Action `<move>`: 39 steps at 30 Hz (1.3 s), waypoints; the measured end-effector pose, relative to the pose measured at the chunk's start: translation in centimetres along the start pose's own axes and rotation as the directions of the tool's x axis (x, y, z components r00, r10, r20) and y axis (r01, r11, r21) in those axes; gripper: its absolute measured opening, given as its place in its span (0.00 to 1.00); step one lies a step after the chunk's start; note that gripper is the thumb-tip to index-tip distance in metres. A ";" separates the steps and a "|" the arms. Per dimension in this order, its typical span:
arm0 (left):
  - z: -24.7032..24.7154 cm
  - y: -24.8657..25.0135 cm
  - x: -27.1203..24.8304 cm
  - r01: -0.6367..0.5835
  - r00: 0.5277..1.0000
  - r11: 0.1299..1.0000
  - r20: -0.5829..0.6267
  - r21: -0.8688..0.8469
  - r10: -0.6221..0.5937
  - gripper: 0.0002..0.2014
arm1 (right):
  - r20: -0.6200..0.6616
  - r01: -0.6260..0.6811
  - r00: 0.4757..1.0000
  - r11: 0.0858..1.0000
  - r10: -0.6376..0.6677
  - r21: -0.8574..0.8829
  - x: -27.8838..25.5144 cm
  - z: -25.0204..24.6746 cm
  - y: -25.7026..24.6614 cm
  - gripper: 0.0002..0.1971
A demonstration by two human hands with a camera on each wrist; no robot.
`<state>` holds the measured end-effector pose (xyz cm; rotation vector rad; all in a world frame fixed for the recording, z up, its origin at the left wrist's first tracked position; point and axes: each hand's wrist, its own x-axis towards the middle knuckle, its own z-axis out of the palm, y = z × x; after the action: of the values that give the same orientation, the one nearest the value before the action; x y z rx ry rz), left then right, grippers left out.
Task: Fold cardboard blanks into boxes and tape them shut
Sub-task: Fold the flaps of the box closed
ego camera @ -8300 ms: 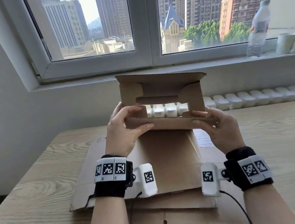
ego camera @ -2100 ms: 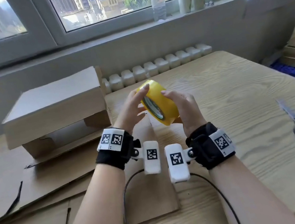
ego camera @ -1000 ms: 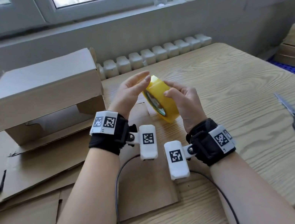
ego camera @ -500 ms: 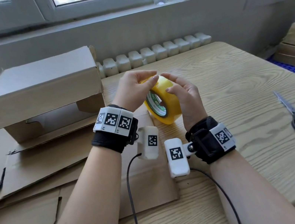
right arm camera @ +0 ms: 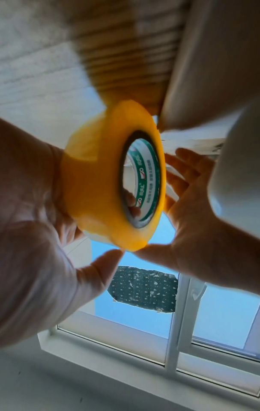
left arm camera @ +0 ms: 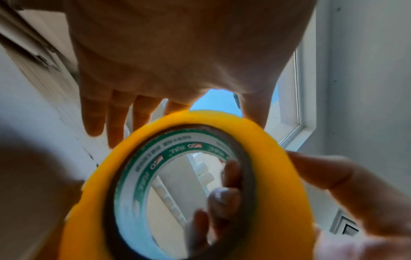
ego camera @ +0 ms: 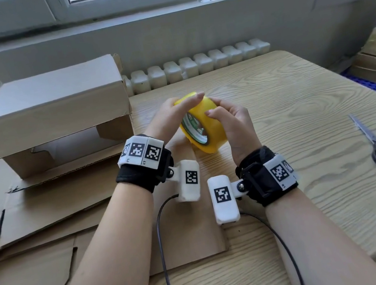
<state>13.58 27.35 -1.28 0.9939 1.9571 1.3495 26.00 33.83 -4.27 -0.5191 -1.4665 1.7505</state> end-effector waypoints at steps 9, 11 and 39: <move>-0.3 0.2 0.2 -0.092 0.990 0.990 -0.115 -0.110 0.079 0.11 | 0.017 0.006 1.000 0.999 -0.007 0.049 -0.3 0.1 -0.5 0.14; -0.4 0.0 0.3 -0.121 0.979 0.989 -0.173 -0.083 0.105 0.11 | 0.040 0.013 0.999 1.000 -0.013 0.021 -0.4 0.0 -0.5 0.15; -0.3 0.6 -0.9 0.137 0.990 0.990 -0.030 0.041 -0.136 0.24 | 0.028 0.076 0.997 0.997 -0.077 0.027 -0.5 -0.2 -0.3 0.20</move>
<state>14.02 26.58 -0.60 0.8486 2.0426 1.2565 26.56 33.57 -4.10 -0.4203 -1.4632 1.7211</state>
